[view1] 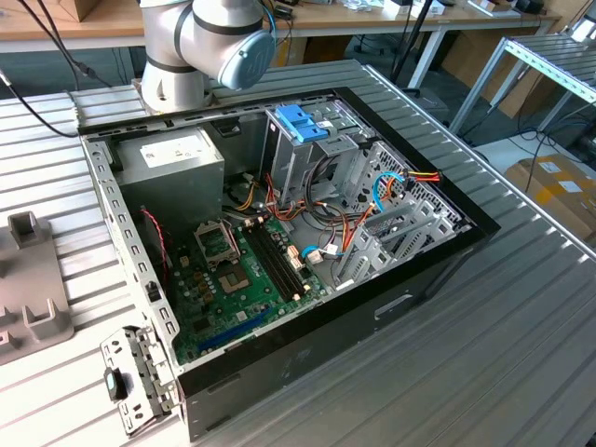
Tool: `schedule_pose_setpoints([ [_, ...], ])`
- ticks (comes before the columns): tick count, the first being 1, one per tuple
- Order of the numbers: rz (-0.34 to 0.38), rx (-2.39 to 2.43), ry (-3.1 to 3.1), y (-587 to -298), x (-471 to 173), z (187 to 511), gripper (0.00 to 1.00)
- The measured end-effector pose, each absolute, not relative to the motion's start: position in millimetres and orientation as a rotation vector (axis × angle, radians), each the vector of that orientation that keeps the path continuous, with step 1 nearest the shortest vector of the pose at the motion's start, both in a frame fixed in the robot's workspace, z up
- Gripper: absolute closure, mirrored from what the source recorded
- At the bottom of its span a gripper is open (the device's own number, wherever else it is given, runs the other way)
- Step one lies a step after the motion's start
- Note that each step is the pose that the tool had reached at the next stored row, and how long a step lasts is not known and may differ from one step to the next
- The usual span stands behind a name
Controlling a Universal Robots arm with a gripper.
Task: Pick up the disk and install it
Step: 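Pick up the disk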
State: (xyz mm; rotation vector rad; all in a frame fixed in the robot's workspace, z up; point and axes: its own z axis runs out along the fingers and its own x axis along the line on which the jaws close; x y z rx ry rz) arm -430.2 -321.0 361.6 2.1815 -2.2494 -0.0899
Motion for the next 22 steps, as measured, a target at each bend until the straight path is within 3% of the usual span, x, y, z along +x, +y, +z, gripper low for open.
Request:
schedule_pose_setpoints([
  [22,-0.096,2.184,-2.252,-316.0,-430.4,359.7,0.46],
])
